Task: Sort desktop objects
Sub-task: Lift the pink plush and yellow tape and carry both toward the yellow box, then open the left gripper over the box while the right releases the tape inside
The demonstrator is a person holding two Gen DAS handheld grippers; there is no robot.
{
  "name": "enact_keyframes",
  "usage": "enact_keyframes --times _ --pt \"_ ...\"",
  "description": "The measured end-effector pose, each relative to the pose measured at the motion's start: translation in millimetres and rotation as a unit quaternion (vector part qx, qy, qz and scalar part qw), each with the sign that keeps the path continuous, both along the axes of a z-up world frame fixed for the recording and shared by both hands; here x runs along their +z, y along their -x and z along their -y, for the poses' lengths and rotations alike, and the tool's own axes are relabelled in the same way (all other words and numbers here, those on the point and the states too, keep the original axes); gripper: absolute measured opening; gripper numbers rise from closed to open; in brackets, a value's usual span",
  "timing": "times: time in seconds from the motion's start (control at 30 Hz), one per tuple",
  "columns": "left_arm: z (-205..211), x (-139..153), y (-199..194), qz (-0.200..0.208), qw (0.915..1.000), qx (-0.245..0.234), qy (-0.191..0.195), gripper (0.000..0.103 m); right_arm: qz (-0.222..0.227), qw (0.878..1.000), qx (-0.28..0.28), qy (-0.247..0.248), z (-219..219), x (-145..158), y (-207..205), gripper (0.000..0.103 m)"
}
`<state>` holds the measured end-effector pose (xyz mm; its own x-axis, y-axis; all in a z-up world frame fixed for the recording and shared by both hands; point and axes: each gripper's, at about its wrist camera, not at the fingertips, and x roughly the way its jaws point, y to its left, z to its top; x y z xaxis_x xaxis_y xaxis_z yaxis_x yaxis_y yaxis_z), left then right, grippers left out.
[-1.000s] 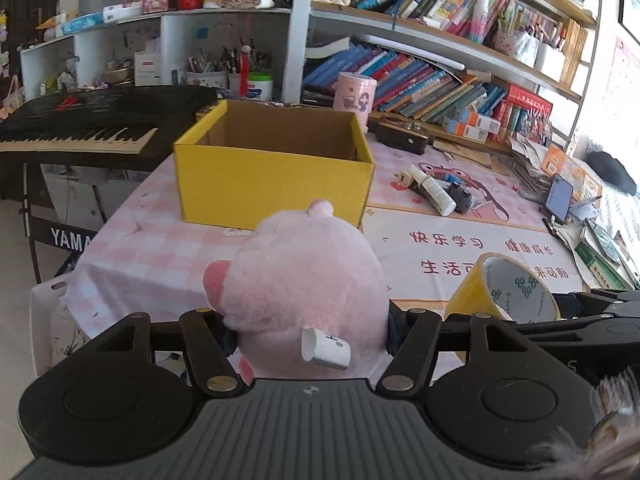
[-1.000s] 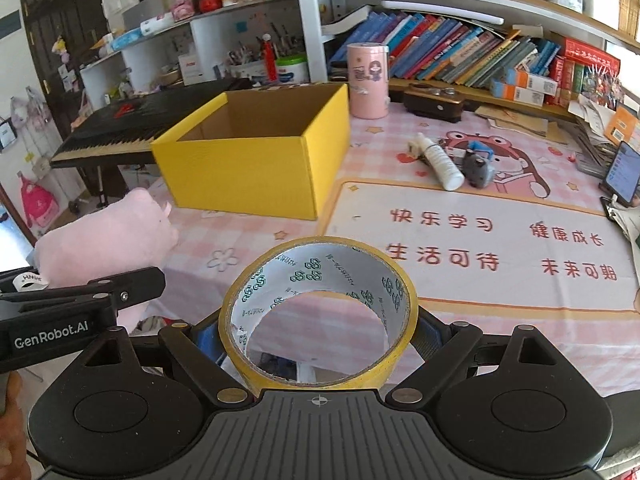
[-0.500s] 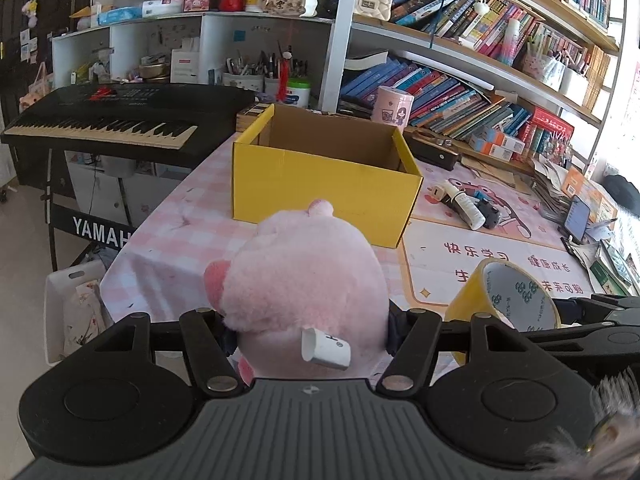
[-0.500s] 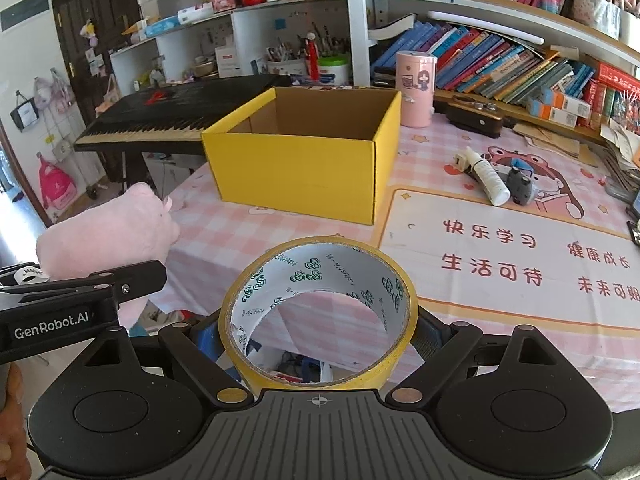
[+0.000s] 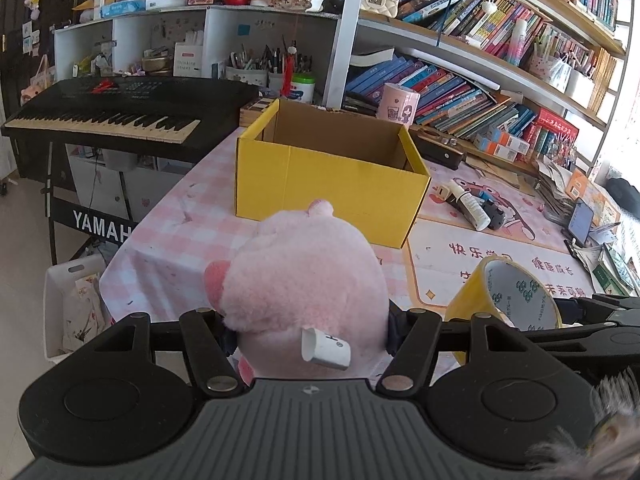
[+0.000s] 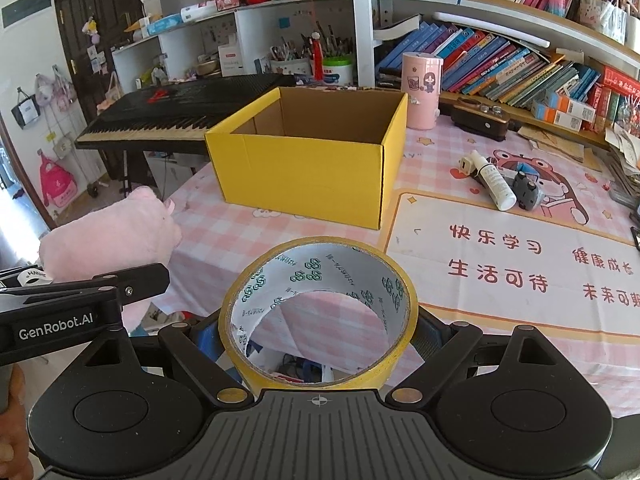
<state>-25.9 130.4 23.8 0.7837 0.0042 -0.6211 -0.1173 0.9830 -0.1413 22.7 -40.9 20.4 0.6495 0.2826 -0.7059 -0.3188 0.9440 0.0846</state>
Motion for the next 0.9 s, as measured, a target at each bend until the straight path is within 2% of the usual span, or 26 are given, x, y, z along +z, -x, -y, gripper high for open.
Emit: enact_keyframes --times 0.23,0.43,0.67,0.8,0.9 --pt "4.3 -4.5 -22.0 -0.006 0.9999 0.009 -0.003 0.061 -0.004 1.000 0.007 -0.003 4.4 -5.4 -21.9 0.091" --pt "-1.8 5.3 -54.6 0.005 0.9996 0.026 -0.009 0.061 0.027 0.999 0.036 -0.009 -1.0 2.4 -57.9 0.091" --pt "-7.5 35.1 -122.2 0.029 0.9985 0.042 -0.018 0.062 0.073 0.994 0.074 -0.015 -5.3 24.3 -122.4 0.091" --pt "-10.1 52.7 -170.8 0.036 0.9982 0.046 -0.015 0.063 0.106 0.987 0.118 0.008 -13.1 34.3 -164.6 0.091" --pt "-6.5 59.4 -210.9 0.037 0.9976 0.043 -0.040 0.063 0.122 0.979 0.157 0.038 -23.0 35.1 -200.0 0.091"
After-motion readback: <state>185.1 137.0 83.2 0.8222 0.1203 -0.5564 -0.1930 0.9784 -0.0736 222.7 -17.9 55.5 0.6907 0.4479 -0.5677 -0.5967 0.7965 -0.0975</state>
